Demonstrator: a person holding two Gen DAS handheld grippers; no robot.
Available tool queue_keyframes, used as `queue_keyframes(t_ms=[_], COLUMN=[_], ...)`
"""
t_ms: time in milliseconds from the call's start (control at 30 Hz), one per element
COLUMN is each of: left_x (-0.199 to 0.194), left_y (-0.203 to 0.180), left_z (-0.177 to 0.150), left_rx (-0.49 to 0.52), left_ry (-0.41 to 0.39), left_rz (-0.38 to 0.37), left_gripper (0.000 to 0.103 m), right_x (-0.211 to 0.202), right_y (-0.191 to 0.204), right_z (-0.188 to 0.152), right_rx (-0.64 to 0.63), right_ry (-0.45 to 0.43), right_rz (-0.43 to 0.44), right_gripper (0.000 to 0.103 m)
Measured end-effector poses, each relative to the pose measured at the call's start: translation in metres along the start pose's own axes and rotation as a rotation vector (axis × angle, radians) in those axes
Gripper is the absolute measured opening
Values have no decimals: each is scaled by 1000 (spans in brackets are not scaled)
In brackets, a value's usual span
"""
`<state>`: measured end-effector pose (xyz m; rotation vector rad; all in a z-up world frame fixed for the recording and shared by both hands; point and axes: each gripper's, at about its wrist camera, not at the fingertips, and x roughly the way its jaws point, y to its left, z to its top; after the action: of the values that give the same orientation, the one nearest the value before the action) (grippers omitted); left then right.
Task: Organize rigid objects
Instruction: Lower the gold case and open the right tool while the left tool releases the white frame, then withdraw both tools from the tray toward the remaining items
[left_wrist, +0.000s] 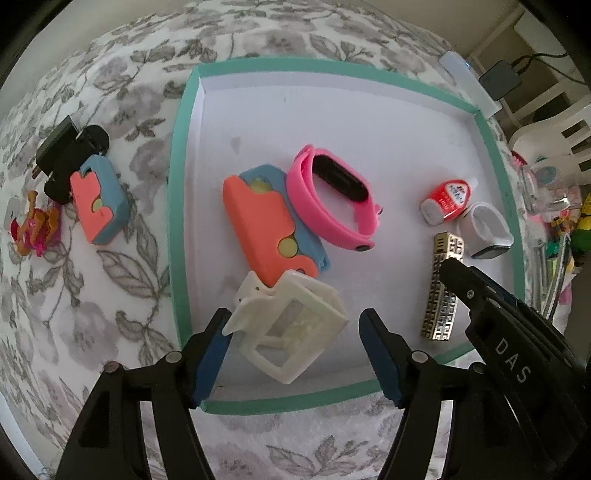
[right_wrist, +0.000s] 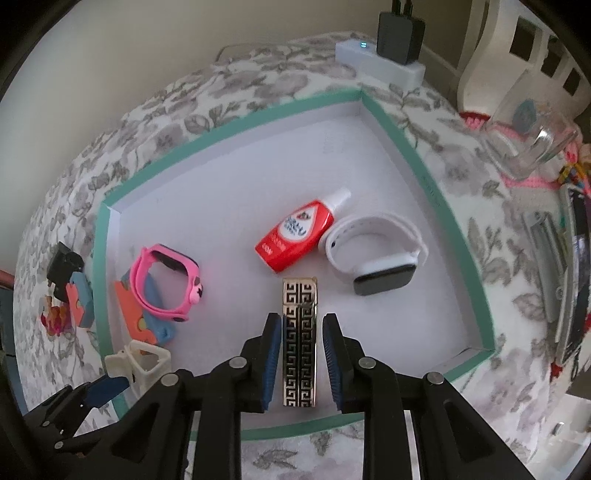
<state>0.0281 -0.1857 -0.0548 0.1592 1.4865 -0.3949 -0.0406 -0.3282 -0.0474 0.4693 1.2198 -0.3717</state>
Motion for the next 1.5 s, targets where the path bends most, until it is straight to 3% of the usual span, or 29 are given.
queue_keyframes(t_ms=[100, 433, 733, 767, 833, 1267, 1400, 1500], left_x=[-7, -37, -52, -51, -49, -41, -46, -51], left_y=[3, 37, 85, 91, 98, 159, 177, 188], left_z=[1, 8, 12, 11, 9, 3, 1, -1], left_rx=[-4, -75, -254, -275, -305, -490, -529, -540], left_ry=[-12, -87, -152, -157, -159, -149, -169, -181], left_rz=[-13, -27, 28, 35, 46, 69, 108, 142], left_gripper=[81, 81, 86, 87, 96, 99, 99, 99], right_x=[-7, -16, -10, -10, -10, -8, -6, -6], right_y=[-1, -2, 26, 29, 36, 55, 55, 55], right_z=[2, 4, 0, 0, -2, -7, -7, -7], right_rx=[9, 31, -82, -92, -114, -181, -173, -168], right_ry=[-28, -66, -67, -70, -82, -122, -122, -128], right_rz=[5, 4, -6, -5, -10, -10, 2, 15], right_gripper=[26, 26, 27, 29, 48, 82, 100, 103])
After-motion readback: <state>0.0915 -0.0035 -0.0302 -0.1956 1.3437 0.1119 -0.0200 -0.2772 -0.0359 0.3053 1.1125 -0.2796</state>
